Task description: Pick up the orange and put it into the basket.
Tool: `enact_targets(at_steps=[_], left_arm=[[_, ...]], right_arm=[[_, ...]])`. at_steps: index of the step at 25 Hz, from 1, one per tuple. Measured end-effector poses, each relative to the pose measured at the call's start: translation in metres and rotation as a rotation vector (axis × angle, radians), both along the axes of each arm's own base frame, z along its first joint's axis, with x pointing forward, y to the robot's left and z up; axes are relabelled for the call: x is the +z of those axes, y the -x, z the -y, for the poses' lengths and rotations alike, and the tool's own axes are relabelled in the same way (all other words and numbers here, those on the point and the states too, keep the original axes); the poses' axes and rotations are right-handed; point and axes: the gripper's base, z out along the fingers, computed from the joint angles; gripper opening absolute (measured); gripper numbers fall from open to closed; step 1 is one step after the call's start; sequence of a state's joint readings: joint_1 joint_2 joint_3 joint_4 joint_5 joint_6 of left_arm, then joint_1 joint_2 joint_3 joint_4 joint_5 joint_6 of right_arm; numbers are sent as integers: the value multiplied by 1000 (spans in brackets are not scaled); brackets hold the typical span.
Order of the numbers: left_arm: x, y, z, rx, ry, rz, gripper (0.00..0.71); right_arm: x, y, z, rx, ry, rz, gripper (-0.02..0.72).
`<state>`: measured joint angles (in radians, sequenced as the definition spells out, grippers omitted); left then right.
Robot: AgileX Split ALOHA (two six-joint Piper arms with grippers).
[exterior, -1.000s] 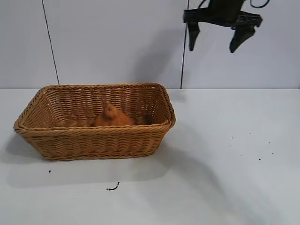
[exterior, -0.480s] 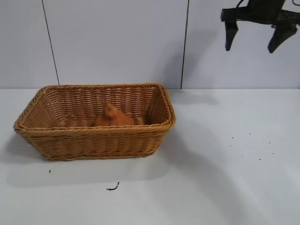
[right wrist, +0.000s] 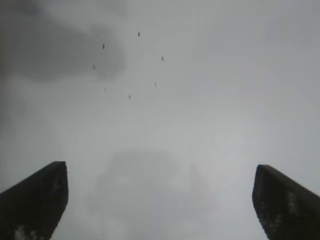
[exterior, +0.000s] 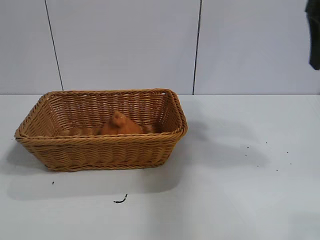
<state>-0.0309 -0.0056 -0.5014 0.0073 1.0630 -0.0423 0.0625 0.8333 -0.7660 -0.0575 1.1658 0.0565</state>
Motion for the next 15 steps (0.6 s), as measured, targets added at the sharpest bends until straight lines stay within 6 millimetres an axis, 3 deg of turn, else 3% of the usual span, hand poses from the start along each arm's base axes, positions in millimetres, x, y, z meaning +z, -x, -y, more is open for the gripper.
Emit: enact_targets(at_steps=[3, 6, 10, 15], left_arm=[[0, 0, 0, 0, 0, 0, 666], [0, 0, 0, 0, 0, 0, 666], [0, 0, 0, 0, 0, 0, 666], [0, 0, 0, 0, 0, 0, 666]], right_arm=[[-11, 47, 2, 12, -18, 180, 694], [-28, 80, 4, 23, -24, 340, 694], [-26, 111, 5, 31, -37, 570, 694], [-24, 128, 6, 32, -44, 698, 694]])
